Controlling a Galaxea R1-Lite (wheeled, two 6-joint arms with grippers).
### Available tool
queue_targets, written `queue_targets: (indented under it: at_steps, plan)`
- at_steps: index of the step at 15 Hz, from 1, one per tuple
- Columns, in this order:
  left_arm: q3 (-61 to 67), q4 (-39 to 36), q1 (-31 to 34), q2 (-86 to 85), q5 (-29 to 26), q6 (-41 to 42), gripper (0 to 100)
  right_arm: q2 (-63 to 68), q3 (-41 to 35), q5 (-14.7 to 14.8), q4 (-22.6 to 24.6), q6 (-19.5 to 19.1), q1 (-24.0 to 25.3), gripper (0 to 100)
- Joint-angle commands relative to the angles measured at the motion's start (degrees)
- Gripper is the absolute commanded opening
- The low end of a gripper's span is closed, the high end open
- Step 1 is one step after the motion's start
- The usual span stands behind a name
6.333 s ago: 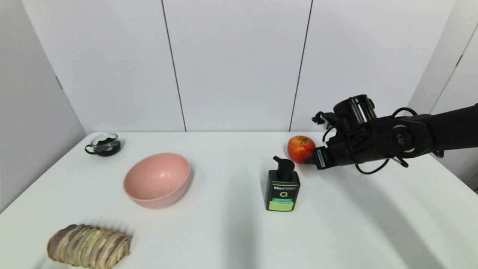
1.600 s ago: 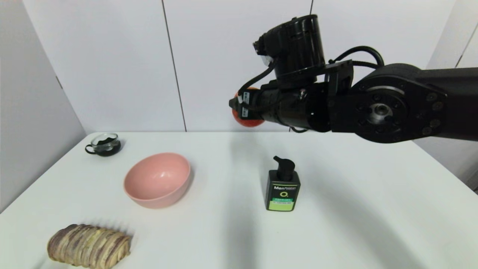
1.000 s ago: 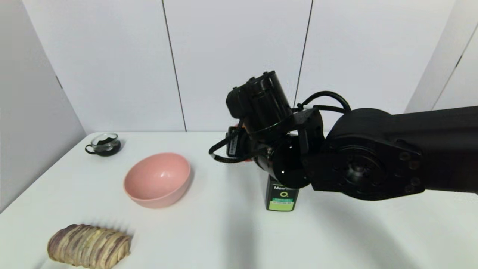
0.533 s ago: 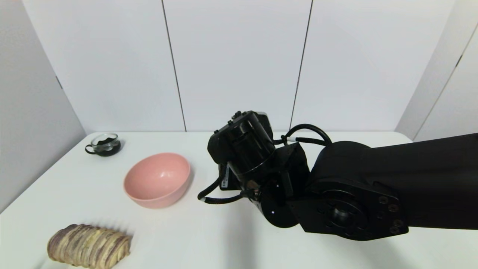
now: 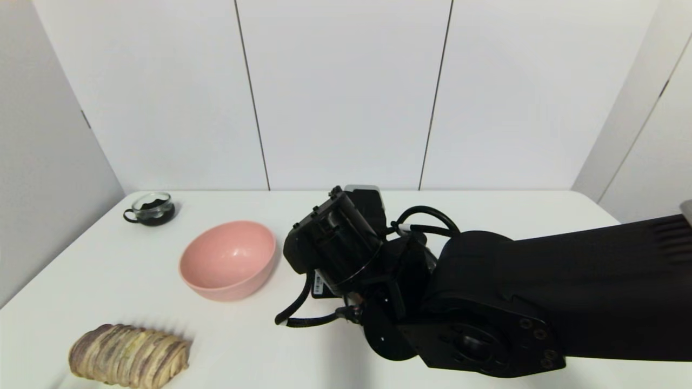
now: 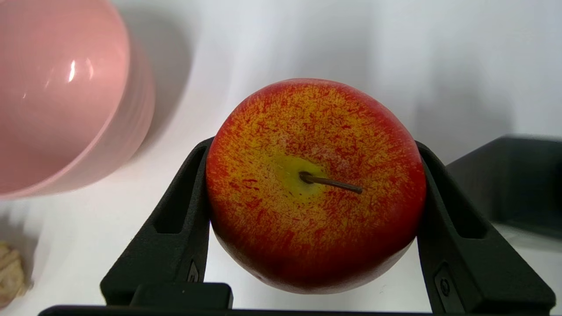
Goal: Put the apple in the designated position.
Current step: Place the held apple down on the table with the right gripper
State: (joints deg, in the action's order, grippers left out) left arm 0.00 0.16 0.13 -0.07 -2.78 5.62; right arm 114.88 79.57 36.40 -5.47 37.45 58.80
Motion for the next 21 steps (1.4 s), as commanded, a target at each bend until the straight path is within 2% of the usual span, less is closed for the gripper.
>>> queue_targets:
  at_steps: [1, 4, 8, 9, 16, 18, 21]
  plan:
    - [0.00, 0.02, 0.04, 0.07, -0.03, 0.09, 100, 2.45, 0.24, 0.16, 0.29, 0.87, 0.00, 0]
    - [0.00, 0.02, -0.05, 0.07, -0.03, 0.01, 100, 4.65, 0.41, 0.16, 0.20, 2.80, 0.00, 0]
    - [0.00, -0.07, 0.04, 0.07, -0.03, 0.09, 100, 6.14, 2.26, 0.16, 0.46, 2.98, -0.35, 0]
    - [0.00, 0.02, 0.04, 0.07, -0.03, 0.01, 100, 6.40, 2.87, 0.16, 0.11, 2.89, -0.35, 100]
    - [0.00, 0.02, 0.04, 0.07, -0.03, 0.01, 100, 5.97, 3.22, 0.25, -0.24, 2.36, -0.88, 100]
    - [0.00, 0.02, 0.04, 0.07, -0.03, 0.09, 100, 3.33, 3.31, -0.01, -0.33, 0.87, -0.88, 100]
    - [0.00, 0.02, 0.04, 0.07, -0.03, 0.01, 100, -3.18, 3.84, -0.10, -4.46, -1.94, -0.44, 100]
